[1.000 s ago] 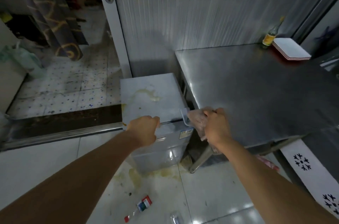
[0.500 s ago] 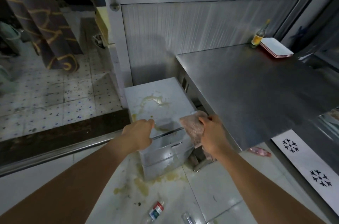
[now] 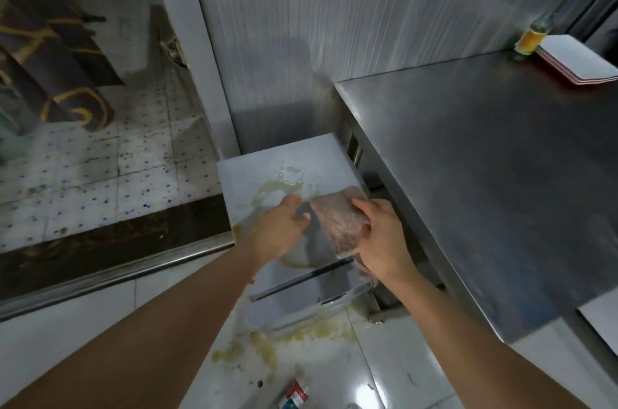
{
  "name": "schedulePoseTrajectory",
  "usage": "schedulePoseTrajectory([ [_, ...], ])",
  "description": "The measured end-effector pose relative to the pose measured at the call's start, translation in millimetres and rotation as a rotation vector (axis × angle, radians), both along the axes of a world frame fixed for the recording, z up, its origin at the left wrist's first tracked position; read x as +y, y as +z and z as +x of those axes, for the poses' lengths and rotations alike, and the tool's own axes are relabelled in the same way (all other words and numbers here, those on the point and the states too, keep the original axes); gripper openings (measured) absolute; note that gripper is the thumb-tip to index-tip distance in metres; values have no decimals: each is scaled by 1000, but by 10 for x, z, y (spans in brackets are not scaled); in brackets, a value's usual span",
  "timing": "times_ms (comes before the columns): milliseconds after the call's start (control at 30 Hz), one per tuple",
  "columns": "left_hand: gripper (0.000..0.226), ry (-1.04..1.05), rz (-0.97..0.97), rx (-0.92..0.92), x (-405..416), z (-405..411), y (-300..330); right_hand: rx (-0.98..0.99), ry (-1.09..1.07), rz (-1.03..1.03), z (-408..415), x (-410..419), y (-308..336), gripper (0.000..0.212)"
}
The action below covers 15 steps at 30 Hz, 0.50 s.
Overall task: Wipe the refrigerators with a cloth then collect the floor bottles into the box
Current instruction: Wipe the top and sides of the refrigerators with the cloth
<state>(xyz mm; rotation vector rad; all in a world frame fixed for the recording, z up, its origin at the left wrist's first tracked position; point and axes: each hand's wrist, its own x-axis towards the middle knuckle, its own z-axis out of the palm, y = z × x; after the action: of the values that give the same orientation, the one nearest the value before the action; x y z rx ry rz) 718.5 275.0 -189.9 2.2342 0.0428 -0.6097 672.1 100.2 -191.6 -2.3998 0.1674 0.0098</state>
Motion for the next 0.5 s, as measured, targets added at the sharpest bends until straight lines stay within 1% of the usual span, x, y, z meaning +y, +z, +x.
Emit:
schedulePoseTrajectory([
  [67,33,153,-186,124,-122,200,-27,-2,8,56,46,-14,-38,49],
  [133,28,271,-368,302,-204,357,-28,11,12,99,75,-22,-60,53],
  [200,29,299,-427,435,-227,450,-40,-3,-6,108,90,-14,-64,54],
  [233,26,301,-437,453,-227,485,-35,-21,-25,113,104,-3,-66,52],
  [300,21,278,-448,411,-196,532,-15,-28,-100,162,124,45,-62,39],
  [333,23,253,-454,376,-181,540,31,-17,-159,197,130,77,-54,31],
  [367,25,229,-462,336,-163,539,90,-6,-214,237,139,108,-34,29],
  [400,27,207,-469,295,-144,539,150,-2,-254,299,152,140,-16,35],
  [433,29,176,-472,245,-120,531,206,1,-273,372,168,168,9,46],
  [467,29,129,-455,174,-92,518,255,11,-271,441,186,190,41,58],
  [500,29,62,-407,68,-64,494,308,32,-253,458,197,204,72,67],
])
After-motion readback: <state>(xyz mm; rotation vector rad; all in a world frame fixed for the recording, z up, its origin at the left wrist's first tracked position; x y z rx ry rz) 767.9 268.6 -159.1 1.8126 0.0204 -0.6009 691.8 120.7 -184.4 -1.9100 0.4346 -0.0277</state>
